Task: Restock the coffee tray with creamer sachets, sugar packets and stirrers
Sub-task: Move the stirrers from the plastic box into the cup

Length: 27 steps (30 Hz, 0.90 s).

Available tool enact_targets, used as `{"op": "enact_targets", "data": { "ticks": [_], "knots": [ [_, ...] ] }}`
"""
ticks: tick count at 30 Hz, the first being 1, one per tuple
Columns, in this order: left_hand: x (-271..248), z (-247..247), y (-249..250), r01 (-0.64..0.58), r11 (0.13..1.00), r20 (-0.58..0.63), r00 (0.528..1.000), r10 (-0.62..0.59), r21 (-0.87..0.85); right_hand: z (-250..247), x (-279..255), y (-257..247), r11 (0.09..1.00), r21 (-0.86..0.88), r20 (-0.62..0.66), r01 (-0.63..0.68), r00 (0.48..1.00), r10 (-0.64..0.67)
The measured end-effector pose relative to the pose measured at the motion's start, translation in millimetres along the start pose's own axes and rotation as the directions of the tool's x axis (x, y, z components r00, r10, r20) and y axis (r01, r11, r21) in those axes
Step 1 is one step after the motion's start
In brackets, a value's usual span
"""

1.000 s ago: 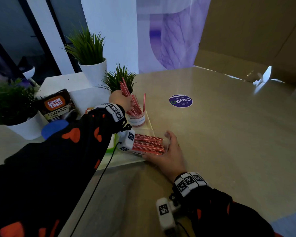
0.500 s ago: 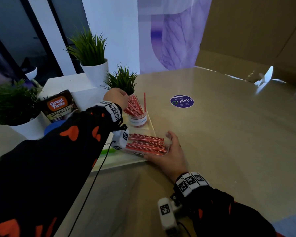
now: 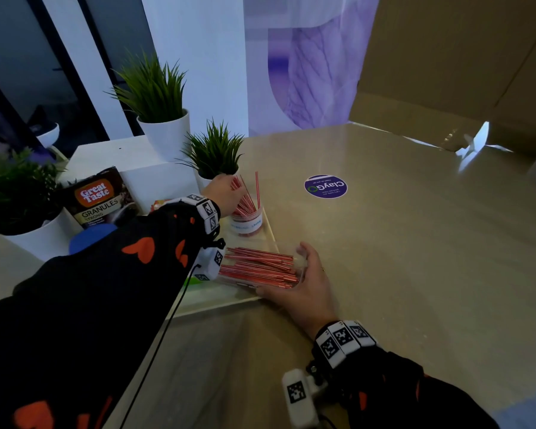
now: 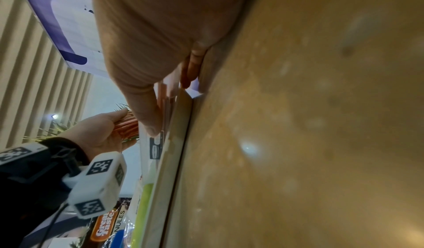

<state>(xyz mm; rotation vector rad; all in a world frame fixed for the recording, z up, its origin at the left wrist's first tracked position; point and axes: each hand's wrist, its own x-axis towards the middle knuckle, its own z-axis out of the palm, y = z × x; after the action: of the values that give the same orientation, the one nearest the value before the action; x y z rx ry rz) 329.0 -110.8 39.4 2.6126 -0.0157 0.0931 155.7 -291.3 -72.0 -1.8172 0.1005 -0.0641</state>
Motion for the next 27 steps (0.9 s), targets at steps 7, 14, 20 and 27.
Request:
{"op": "enact_targets", "data": {
  "ticks": [7,14,20,27],
  "knots": [
    [-4,5,5,0.115,0.991,-0.184,0.978,-0.101,0.071,2,2,1,1.0,-0.01,-0.004,-0.002,1.0,0.002],
    [-1,17,11,0.093,0.99,-0.035,0.995,-0.09,0.106,1,2,3,1.0,-0.019,-0.006,0.016,1.0,-0.017],
    [-29,2,18,-0.086,0.989,-0.342,0.932,0.122,0.119,1,3,3,1.0,0.01,0.0,0.018,1.0,-0.018],
    [-70,-3,31,-0.444,0.884,0.581,0.762,0.287,0.146,3,3,5,0.999,0.027,-0.023,0.045,0.999,-0.045]
  ]
}}
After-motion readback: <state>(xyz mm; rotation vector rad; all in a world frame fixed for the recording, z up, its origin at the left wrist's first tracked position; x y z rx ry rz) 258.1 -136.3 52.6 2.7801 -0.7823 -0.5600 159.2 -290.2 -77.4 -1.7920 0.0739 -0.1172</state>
